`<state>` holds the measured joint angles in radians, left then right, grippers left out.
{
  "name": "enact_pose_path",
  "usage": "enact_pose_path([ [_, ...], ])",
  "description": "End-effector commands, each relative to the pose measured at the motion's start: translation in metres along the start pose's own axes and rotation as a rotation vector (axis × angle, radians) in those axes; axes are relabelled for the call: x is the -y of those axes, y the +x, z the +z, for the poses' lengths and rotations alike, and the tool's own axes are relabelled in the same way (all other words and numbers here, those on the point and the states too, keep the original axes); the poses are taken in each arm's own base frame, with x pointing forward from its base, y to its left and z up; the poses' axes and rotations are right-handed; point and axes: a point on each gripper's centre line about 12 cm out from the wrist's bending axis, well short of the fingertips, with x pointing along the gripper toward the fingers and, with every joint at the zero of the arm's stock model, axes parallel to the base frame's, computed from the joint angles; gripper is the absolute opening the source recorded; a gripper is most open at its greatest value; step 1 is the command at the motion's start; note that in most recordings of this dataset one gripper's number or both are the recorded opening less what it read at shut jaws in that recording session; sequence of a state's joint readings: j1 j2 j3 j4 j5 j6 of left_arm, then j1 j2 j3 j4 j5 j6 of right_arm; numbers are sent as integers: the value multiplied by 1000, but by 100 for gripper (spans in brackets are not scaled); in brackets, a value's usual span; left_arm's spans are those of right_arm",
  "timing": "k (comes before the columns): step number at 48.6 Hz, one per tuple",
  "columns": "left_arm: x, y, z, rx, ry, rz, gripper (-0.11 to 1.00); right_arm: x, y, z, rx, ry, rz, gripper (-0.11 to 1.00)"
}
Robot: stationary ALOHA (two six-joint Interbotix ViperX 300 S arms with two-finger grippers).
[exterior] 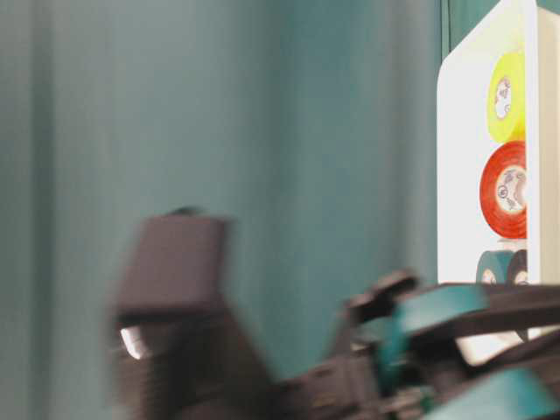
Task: Put the tape into the white case with the left arm.
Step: 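Reach the left gripper down to the blue tape roll and grasp it, then lift the blue tape and lower it onto the yellow tape in the case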
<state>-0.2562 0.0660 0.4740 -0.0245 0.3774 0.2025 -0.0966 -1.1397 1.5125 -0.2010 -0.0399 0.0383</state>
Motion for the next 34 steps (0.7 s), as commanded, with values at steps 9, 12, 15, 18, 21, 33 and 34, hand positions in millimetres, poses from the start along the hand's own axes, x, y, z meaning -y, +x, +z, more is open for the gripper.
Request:
enact_pose_path([
  [9,-3,-34,19,63,8,12,25,1,1,4,13,1,-3,-9],
  [12,-8,-33,18,63,0,20,25,1,1,5,15,1,-3,-9],
  [15,-16,-30,17,61,-12,32,25,1,1,5,15,1,-3,-9],
  [18,-27,-25,14,60,-34,50,25,1,1,4,13,1,-3,-9],
  [21,-40,-20,12,58,-59,70,25,1,1,5,15,1,-3,-9],
  [33,-109,-11,2,54,-180,174,25,1,1,5,16,1,-3,-9],
  [34,-114,-11,1,55,-189,182,25,1,1,5,15,1,-3,-9],
])
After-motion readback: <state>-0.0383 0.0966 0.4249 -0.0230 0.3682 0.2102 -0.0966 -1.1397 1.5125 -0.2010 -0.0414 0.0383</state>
